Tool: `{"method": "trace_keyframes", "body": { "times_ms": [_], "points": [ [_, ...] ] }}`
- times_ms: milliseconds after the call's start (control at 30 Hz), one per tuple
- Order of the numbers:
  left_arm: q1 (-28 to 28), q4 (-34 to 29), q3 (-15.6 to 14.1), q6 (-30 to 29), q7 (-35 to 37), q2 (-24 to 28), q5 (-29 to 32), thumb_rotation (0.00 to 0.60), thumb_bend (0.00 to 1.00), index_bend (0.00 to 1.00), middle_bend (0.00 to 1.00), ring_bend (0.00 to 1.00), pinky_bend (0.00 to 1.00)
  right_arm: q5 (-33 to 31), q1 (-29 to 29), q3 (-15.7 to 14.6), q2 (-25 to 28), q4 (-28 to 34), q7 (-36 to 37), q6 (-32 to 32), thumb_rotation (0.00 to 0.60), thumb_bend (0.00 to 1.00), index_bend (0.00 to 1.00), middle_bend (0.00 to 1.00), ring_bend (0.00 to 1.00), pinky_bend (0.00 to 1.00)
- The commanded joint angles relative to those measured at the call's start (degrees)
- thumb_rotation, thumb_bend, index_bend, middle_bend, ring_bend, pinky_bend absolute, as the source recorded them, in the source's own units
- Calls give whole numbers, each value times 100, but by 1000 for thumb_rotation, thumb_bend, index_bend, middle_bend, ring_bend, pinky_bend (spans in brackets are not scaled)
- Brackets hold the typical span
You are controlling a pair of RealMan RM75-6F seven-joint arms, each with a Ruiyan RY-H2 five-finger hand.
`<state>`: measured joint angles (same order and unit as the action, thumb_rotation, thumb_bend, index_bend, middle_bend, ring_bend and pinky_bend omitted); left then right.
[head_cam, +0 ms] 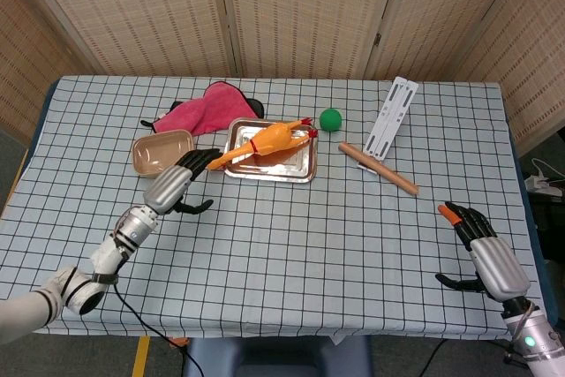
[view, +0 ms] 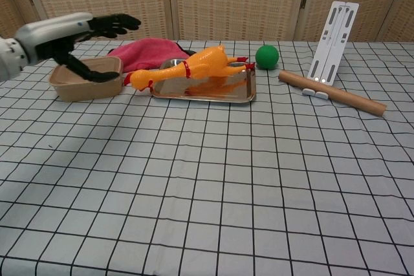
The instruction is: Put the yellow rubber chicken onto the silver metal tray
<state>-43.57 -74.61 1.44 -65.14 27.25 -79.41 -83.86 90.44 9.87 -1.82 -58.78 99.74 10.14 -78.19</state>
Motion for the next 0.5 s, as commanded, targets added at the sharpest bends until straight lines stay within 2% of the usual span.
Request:
{"method": "trace_keyframes", "body": {
  "times_ms": [33, 167, 233, 300, 500],
  "points": [
    [2136, -1914, -811, -2244, -1851, 1554, 39, 600, 334, 0, 0, 0, 35, -240, -376, 13, -408, -32, -1268, -445, 600, 68, 0, 0, 0, 0],
    [3085, -1457, -918, -3365, -2115, 1217, -67, 600, 333, 0, 0, 0, 34, -320, -582, -35, -656, -36, -1555, -621, 600, 68, 0, 0, 0, 0],
    [3321, -1413, -972, -3350, -2357, 1174, 97, 600, 335, 0, 0, 0, 33, -285, -612, -37, -714, -82, -1831, -666, 600, 68, 0, 0, 0, 0],
    [3363, -1583, -1076, -3250, -2682, 1370, 13, 600, 339, 0, 0, 0, 32, -230, -641, -37, -784, -100, -1941, -724, 600, 68, 0, 0, 0, 0],
    [3486, -1785, -1010, -3270, -2719, 1481, -115, 600, 340, 0, 0, 0, 32, -135, -678, -94, -762, -48, -1870, -710, 600, 69, 0, 0, 0, 0]
  ]
}}
